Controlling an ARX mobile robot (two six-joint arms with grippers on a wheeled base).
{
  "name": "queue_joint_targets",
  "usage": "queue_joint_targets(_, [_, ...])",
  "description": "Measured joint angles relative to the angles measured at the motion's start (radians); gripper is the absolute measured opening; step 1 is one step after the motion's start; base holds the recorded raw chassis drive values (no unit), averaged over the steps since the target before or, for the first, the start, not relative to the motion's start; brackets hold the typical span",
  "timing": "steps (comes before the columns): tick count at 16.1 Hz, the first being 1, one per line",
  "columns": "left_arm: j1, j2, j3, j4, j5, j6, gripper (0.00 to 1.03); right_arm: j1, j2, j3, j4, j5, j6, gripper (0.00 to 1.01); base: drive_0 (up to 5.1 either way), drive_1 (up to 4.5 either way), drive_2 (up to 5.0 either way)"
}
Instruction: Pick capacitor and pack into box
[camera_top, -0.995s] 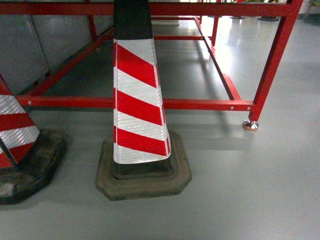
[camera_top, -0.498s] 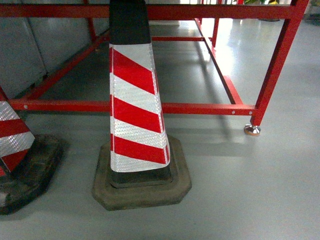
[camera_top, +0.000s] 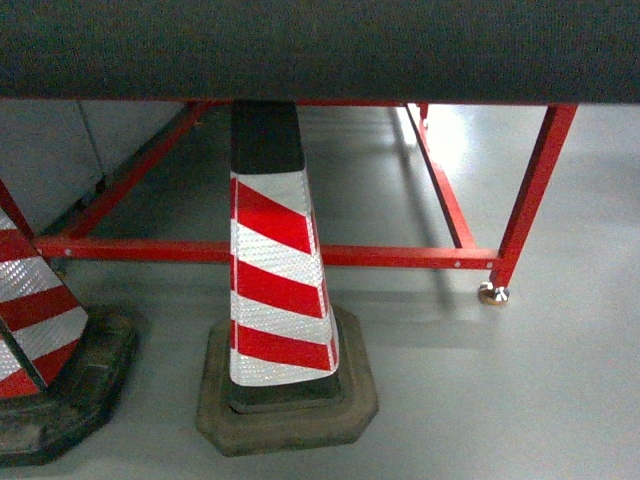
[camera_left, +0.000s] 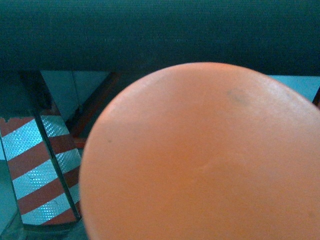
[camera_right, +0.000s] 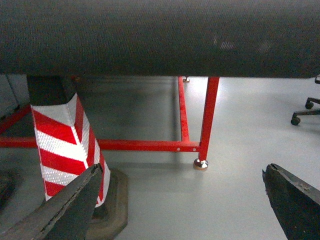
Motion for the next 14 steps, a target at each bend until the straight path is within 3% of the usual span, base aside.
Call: queue_joint_targets(14, [0.0, 0.0, 0.0, 0.0, 0.002, 0.0, 0.44, 0.0, 0.0, 0.0, 0.002, 0.0, 0.0, 0.98, 0.0, 0.0, 0.0])
